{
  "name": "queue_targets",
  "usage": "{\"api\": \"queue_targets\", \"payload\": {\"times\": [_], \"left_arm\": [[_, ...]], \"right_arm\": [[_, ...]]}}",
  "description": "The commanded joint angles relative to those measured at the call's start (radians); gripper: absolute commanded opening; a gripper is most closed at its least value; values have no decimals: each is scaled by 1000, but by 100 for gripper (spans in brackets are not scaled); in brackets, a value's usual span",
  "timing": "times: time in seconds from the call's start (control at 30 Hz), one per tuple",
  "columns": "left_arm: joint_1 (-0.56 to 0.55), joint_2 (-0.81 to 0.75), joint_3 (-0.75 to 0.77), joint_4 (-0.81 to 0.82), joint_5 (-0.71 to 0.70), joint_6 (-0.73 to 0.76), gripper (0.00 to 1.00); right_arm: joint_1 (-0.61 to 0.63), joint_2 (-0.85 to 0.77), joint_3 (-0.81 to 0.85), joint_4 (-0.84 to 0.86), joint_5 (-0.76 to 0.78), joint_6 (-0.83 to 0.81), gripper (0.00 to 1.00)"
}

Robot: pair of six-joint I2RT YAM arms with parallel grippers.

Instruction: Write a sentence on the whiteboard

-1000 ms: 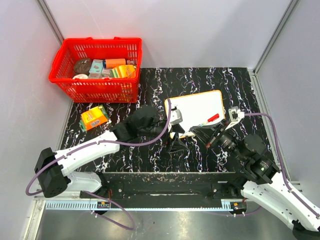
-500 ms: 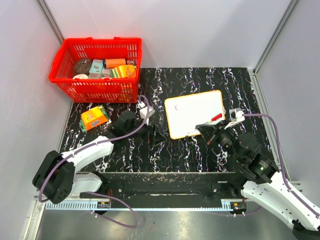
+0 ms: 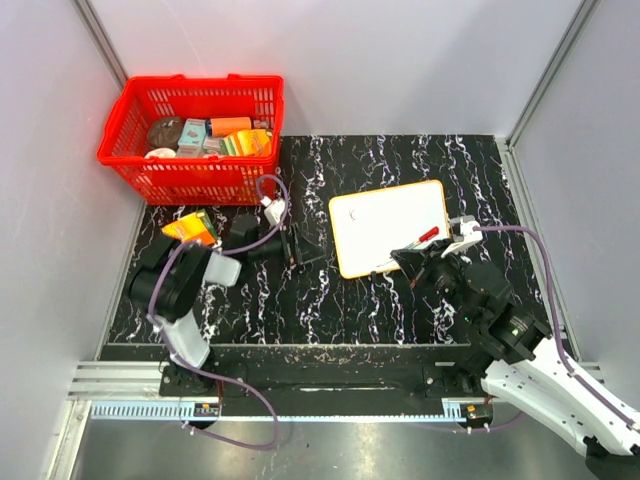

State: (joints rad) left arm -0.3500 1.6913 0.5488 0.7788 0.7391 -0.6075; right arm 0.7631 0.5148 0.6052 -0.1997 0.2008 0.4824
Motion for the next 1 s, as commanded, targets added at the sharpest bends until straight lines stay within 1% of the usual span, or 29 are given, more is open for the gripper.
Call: {"api": "queue_targets", "payload": {"times": [0.0, 0.03, 0.1, 0.17, 0.27, 0.3, 0.4, 0.5, 0.53, 0.57, 0.6, 0.63, 0.7, 0.73, 0.8, 0.83, 0.87, 0.93, 0.97], "left_arm": [[-3, 169, 121, 486, 140, -184, 93], [-3, 200, 134, 534, 146, -236, 93], [-7, 270, 184, 598, 140, -277, 93], [-17, 317, 223, 596, 135, -288, 92], [-40, 341, 287, 528, 118, -247, 92], [-50, 344, 315, 475, 114, -232, 92], [-63, 344, 341, 393, 92, -160, 92], [-66, 352, 358, 378, 95, -159, 90], [-66, 357, 359, 378, 97, -159, 90], [-66, 358, 364, 375, 97, -158, 89], [-66, 360, 372, 357, 98, -147, 89], [-66, 360, 378, 344, 100, -138, 88], [-66, 360, 385, 314, 101, -117, 87], [-66, 360, 390, 310, 111, -114, 85], [-66, 361, 399, 297, 117, -103, 81], [-67, 363, 407, 280, 132, -92, 78], [-67, 363, 413, 258, 138, -78, 73], [-72, 354, 425, 211, 152, -38, 72], [-75, 354, 431, 202, 158, -29, 68]], "right_arm": [[1, 11, 1, 45, 23, -31, 0], [1, 17, -1, 43, 35, -31, 0], [1, 25, -4, 49, 52, -33, 0], [1, 50, -2, 60, 90, -31, 0], [1, 111, 2, 95, 132, -28, 0], [-2, 129, 14, 106, 132, -31, 0], [-33, 214, 53, 134, 106, -34, 0], [-105, 273, 80, 164, -16, -13, 0], [-178, 287, 85, 175, -111, -2, 0], [-212, 301, 87, 190, -160, 28, 0], [-255, 327, 84, 233, -197, 47, 0], [-328, 340, 82, 271, -318, 82, 0], [-405, 381, 70, 315, -412, 116, 0], [-482, 395, 64, 365, -505, 160, 0], [-554, 431, 32, 433, -601, 218, 0], [-591, 442, 21, 500, -670, 266, 0], [-629, 448, 12, 519, -690, 278, 0], [-639, 449, 11, 510, -689, 263, 0], [-639, 442, 16, 493, -680, 256, 0]]}}
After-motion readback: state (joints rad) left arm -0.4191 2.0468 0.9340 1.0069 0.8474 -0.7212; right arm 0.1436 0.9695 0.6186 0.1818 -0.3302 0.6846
